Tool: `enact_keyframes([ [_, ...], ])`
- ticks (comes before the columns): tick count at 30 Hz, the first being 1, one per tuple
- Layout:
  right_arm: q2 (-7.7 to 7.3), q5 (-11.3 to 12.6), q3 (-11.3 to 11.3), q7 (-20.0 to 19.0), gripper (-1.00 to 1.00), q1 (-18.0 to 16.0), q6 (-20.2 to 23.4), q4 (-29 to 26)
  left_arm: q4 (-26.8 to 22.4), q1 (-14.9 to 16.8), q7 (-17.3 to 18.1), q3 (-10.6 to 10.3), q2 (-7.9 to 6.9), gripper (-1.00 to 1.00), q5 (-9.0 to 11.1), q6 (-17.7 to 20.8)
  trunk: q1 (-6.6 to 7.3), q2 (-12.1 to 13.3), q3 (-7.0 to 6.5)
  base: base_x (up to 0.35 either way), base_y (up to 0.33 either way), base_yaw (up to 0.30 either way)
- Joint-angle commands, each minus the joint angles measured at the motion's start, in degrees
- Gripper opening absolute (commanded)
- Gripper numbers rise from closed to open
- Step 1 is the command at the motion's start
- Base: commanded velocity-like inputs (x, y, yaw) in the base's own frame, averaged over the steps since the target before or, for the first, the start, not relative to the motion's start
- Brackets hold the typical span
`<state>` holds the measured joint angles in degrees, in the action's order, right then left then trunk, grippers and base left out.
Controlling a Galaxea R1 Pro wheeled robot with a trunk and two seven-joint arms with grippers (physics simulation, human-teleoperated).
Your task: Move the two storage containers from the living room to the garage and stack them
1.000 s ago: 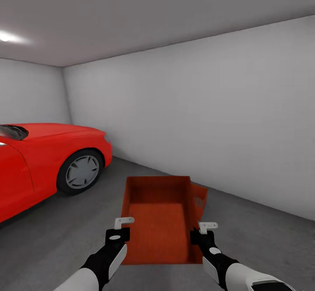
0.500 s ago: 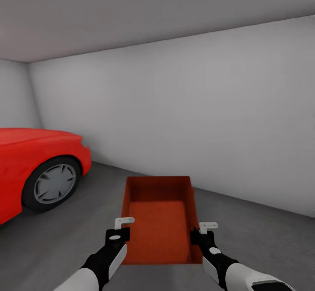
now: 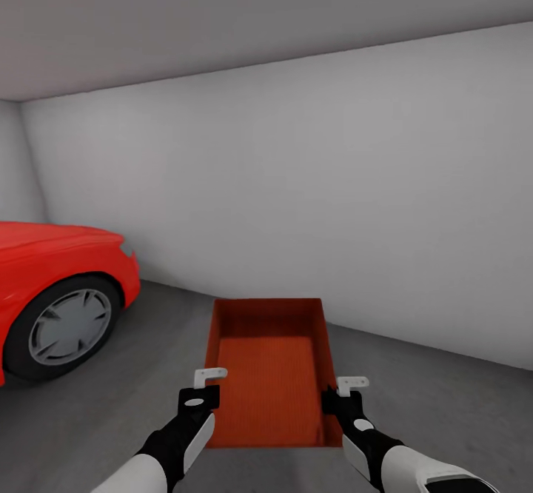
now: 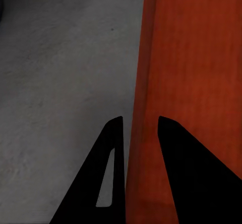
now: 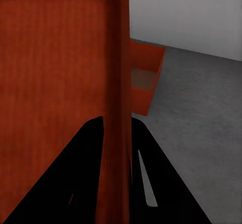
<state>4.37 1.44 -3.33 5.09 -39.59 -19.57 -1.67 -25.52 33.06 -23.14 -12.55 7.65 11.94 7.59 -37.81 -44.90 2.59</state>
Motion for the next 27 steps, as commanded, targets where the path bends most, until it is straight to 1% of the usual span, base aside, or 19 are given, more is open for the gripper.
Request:
enact_keyframes([
  [1,0.02,0.14,0.78,-0.08,-1.00,-0.04,-0.12,0.18,-0.32,0.07,-0.41,-0.11,0.00,-1.00,-0.25,0.23,-0.05,-0.08,0.10,0.313,0.129,0.000],
  [15,0.02,0.09,0.78,-0.08,-1.00,-0.04,-0.12,0.18,-0.40,0.07,-0.41,-0.11,0.00,-1.00,-0.25,0.23,-0.05,-0.08,0.10,0.313,0.129,-0.008],
  [18,0.02,0.09,0.78,-0.08,-1.00,-0.05,-0.12,0.18,-0.40,0.07,-0.41,-0.11,0.00,-1.00,-0.25,0.23,-0.05,-0.08,0.10,0.313,0.129,-0.188],
  [27,0.02,0.13,0.78,-0.08,-1.00,-0.05,-0.12,0.18,-0.43,0.07,-0.41,-0.11,0.00,-1.00,-0.25,0.23,-0.05,-0.08,0.10,0.313,0.129,-0.269],
])
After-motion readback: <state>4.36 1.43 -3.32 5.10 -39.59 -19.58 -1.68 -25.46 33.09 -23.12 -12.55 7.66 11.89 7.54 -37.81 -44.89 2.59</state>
